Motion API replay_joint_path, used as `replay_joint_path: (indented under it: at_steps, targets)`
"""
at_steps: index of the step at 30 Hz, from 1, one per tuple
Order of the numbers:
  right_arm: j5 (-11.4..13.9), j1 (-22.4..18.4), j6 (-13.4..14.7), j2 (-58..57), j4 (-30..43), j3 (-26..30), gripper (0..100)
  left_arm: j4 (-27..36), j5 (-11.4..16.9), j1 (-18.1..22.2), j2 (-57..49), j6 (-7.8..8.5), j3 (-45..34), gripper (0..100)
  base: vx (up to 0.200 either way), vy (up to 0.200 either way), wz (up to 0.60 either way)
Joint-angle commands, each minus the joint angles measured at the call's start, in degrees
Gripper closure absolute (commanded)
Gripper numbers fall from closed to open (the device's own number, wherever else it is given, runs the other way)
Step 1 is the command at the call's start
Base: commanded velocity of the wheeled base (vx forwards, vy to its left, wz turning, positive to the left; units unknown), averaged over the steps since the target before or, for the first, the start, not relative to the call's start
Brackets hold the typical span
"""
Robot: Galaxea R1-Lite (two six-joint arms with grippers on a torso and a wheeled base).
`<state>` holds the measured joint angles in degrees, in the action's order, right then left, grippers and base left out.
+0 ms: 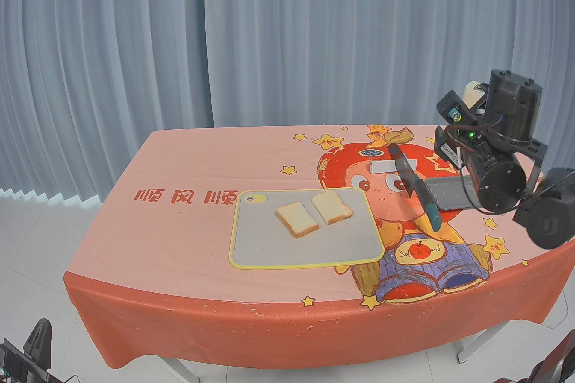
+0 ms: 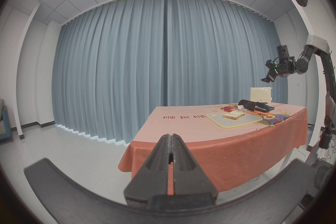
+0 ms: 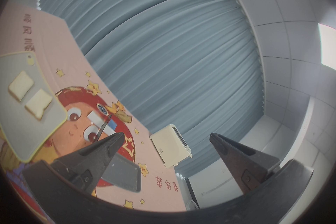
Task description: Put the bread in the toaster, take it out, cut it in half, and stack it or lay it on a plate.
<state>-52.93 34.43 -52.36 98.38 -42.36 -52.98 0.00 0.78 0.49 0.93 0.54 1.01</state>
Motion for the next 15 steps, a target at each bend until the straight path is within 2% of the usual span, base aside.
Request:
replay_joint_path:
  at_steps: [1,3,5,7,9,10,11,13,14,15]
  targets:
    - [4.5,-0.4,5.9,-9.6,16.3,-8.7,0,0.0,0.0,0.0,-0.9,-0.01,-0.9,100,0.0,0.0,0.0]
    - [8.4,-0.6,9.5,-9.4,20.6,-9.6,0,0.0,0.0,0.0,-0.9,-0.01,-0.9,100,0.0,0.0,0.0]
    - [14.6,-0.8,14.2,-9.0,24.2,-9.6,0,0.0,0.0,0.0,-0.9,-0.01,-0.9,100,0.0,0.0,0.0]
    - [21.6,-0.8,19.5,-8.6,25.6,-8.7,0,0.0,0.0,0.0,-0.9,-0.01,-0.9,100,0.0,0.0,0.0]
    - [30.1,-0.8,23.6,-7.8,25.3,-7.0,0,0.0,0.0,0.0,-0.9,-0.01,-0.9,100,0.0,0.0,0.0]
    - [31.4,-0.8,24.1,-7.7,25.1,-6.7,0,0.0,0.0,0.0,-0.9,-0.01,-0.9,100,0.0,0.0,0.0]
    - [37.9,-0.9,26.2,-7.4,25.0,-5.8,0,0.0,0.0,0.0,-0.9,-0.01,-0.9,100,0.0,0.0,0.0]
    - [37.9,-0.9,26.2,-7.4,25.0,-5.8,0,0.0,0.0,0.0,-0.9,-0.01,-0.9,100,0.0,0.0,0.0]
    - [46.2,-3.4,29.1,-7.2,25.0,-4.8,0,0.0,0.0,0.0,-0.9,-0.01,-0.9,100,0.0,0.0,0.0]
    - [48.6,-4.0,30.9,-7.2,25.0,-4.4,0,0.0,0.0,0.0,-0.9,-0.01,-0.9,100,0.0,0.0,0.0]
